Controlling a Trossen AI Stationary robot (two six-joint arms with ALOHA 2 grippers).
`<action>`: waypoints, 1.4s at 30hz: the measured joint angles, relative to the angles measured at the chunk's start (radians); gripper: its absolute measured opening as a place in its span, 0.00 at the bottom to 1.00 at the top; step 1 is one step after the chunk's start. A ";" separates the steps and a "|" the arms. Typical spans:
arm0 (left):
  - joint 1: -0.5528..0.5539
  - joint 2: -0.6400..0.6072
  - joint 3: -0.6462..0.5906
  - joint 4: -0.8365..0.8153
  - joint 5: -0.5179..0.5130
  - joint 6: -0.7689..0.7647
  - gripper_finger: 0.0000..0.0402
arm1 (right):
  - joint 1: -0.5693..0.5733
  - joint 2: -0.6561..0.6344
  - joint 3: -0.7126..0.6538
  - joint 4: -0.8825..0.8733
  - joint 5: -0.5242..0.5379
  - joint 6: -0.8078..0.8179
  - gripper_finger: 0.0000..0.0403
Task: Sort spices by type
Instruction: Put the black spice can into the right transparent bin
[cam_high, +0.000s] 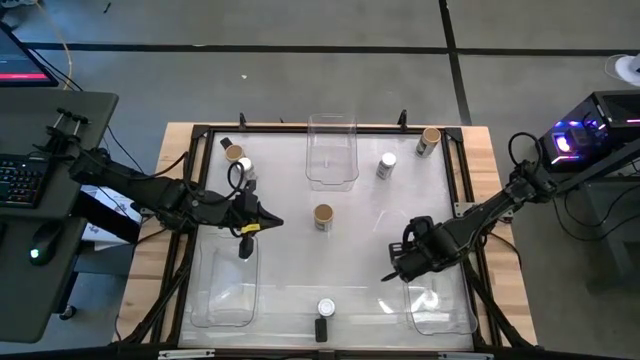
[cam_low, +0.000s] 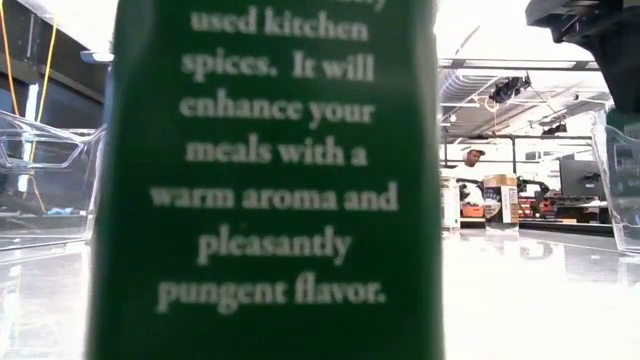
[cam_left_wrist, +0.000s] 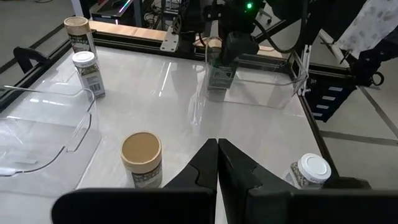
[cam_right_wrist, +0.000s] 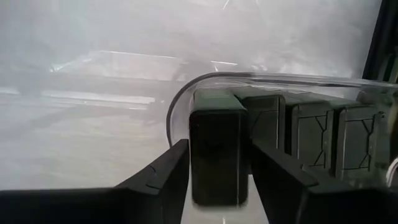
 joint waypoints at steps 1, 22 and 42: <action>0.000 0.000 0.000 -0.004 0.000 0.000 0.00 | 0.000 0.000 0.000 -0.001 0.004 0.009 0.41; 0.000 0.000 0.000 -0.009 0.000 0.008 0.00 | 0.124 -0.004 0.143 0.008 -0.089 -0.193 0.21; 0.000 0.000 0.000 -0.005 0.000 -0.002 0.00 | 0.135 0.064 -0.086 0.270 -0.168 -0.059 0.00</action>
